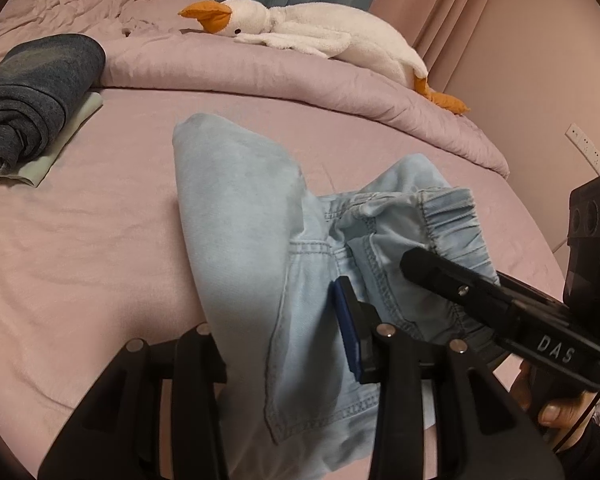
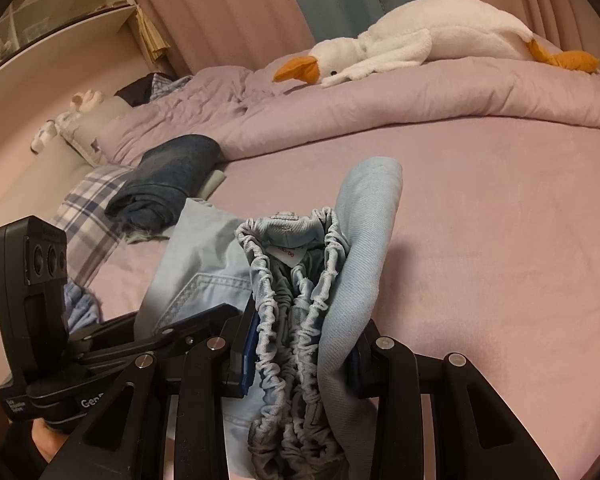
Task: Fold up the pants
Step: 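Lower the waistband onto the pants with the right tool and release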
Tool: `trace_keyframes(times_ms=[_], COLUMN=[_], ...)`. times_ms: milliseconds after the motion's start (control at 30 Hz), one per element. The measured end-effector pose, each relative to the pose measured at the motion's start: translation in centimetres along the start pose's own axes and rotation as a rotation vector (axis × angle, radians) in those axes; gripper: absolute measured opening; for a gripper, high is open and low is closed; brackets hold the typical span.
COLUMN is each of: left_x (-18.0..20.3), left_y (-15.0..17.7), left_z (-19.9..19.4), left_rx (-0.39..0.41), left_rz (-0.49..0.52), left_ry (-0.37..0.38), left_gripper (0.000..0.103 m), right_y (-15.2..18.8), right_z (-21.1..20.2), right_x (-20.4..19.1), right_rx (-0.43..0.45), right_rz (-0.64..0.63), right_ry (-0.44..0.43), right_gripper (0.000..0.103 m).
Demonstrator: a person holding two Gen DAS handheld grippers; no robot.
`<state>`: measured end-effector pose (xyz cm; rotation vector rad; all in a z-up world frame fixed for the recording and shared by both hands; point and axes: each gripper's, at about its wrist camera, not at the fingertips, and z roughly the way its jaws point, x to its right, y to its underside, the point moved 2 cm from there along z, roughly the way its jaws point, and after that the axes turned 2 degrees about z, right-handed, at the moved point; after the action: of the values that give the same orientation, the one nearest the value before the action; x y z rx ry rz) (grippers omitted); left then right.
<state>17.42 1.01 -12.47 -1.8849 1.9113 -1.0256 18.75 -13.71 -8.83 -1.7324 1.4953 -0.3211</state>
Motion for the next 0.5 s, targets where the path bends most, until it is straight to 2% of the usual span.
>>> trace_keyframes(times_ms=[133,333,400,500], left_x=[-1.2,-2.3,-2.4,-2.9], left_y=[0.4,1.3,1.4,1.9], left_z=[1.2,2.1,2.2,2.2], left_rx=[-0.047,-0.077,-0.080,-0.079], left_rz=[-0.006,0.012,0.025,0.035], left_ry=[-0.043,-0.090,-0.109,-0.132], left_gripper=[0.039,0.049,0.058,0.067], right_y=[0.1,0.3,0.6,1.0], right_z=[0.6,1.1,1.3,1.5], right_x=[1.4,4.5,5.5,6.8], right_rx=[-0.020,-0.047,-0.057,-0.076], right_rz=[0.047,0.165,0.202,0.242], right_ry=[0.008,-0.002,0.019,0.036], right_gripper=[0.037,0.041,0.048,0.053])
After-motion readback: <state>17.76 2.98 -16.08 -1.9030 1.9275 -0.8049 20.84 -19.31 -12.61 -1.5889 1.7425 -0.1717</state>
